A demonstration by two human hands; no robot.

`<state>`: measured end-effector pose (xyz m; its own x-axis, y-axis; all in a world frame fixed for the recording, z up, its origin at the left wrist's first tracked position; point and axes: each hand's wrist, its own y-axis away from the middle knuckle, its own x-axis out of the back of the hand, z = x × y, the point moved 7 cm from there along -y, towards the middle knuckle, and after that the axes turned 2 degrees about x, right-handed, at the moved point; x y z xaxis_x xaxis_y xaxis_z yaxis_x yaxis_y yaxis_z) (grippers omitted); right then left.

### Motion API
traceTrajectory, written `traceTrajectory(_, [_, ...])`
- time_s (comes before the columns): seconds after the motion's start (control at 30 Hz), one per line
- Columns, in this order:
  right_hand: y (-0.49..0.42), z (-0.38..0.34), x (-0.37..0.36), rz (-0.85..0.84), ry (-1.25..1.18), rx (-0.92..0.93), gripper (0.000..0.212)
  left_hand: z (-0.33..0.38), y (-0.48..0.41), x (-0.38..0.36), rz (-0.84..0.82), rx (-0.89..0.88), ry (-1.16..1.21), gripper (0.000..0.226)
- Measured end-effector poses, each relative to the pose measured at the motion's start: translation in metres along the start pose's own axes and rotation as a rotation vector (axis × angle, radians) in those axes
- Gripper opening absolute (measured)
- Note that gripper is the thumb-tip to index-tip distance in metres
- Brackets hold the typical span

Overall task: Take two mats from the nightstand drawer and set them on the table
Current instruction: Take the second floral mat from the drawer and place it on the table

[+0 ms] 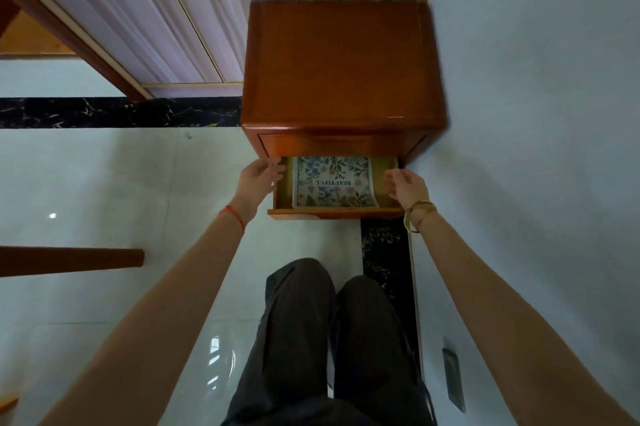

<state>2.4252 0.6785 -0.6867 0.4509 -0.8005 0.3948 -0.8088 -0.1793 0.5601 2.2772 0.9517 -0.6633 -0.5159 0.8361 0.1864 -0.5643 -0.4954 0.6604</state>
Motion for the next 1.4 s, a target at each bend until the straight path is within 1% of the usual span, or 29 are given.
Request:
traceTrajectory(0.07, [-0.045, 0.032, -0.015, -0.034, 0.073, -0.004, 0.028, -0.029, -0.045, -0.014, 0.000, 0.031, -0.018, 0.033])
traceTrajectory(0.17, [-0.111, 0.084, -0.040, -0.083, 0.137, -0.043, 0.023, -0.074, -0.108, -0.037, -0.026, 0.078, -0.037, 0.022])
traceTrajectory(0.2, [-0.129, 0.100, -0.047, -0.088, 0.139, -0.069, 0.024, -0.087, -0.126, -0.043, -0.028, 0.087, -0.051, 0.022])
traceTrajectory(0.3, [-0.177, 0.141, -0.068, -0.129, 0.186, -0.129, 0.038, -0.122, -0.173, -0.059, -0.038, 0.099, -0.123, 0.030])
traceTrajectory(0.37, [-0.207, 0.160, -0.080, -0.158, 0.255, -0.120, 0.045, -0.144, -0.200, -0.069, -0.048, 0.109, -0.154, 0.035])
traceTrajectory(0.43, [-0.235, 0.175, -0.088, -0.161, 0.308, -0.103, 0.052, -0.160, -0.225, -0.077, -0.052, 0.100, -0.173, 0.035])
traceTrajectory(0.5, [-0.255, 0.185, -0.094, -0.171, 0.340, -0.096, 0.049, -0.174, -0.244, -0.082, -0.034, 0.090, -0.191, 0.034])
traceTrajectory(0.57, [-0.272, 0.192, -0.100, -0.181, 0.372, -0.099, 0.050, -0.183, -0.263, -0.087, -0.021, 0.081, -0.209, 0.034])
traceTrajectory(0.73, [-0.290, 0.208, -0.110, -0.226, 0.465, -0.182, 0.058, -0.207, -0.293, -0.096, -0.009, 0.161, -0.185, 0.032])
traceTrajectory(0.83, [-0.294, 0.220, -0.113, -0.257, 0.431, -0.285, 0.056, -0.216, -0.299, -0.100, -0.045, 0.216, -0.150, 0.037])
traceTrajectory(0.93, [-0.296, 0.226, -0.117, -0.262, 0.363, -0.340, 0.054, -0.224, -0.303, -0.100, -0.034, 0.254, -0.122, 0.043])
traceTrajectory(1.0, [-0.296, 0.224, -0.120, -0.265, 0.377, -0.349, 0.052, -0.225, -0.304, -0.100, -0.023, 0.249, -0.122, 0.042])
traceTrajectory(1.07, [-0.295, 0.220, -0.122, -0.269, 0.453, -0.347, 0.054, -0.226, -0.305, -0.099, -0.033, 0.246, -0.123, 0.045])
traceTrajectory(1.17, [-0.289, 0.218, -0.125, -0.300, 0.580, -0.339, 0.054, -0.227, -0.308, -0.099, -0.054, 0.238, -0.132, 0.061])
traceTrajectory(1.23, [-0.287, 0.218, -0.127, -0.299, 0.553, -0.334, 0.051, -0.225, -0.308, -0.100, -0.062, 0.221, -0.157, 0.071])
traceTrajectory(1.3, [-0.284, 0.220, -0.126, -0.307, 0.534, -0.341, 0.051, -0.222, -0.309, -0.100, -0.054, 0.194, -0.192, 0.075])
traceTrajectory(1.4, [-0.290, 0.217, -0.118, -0.188, 0.404, -0.319, 0.049, -0.218, -0.309, -0.099, -0.039, 0.177, -0.196, 0.064])
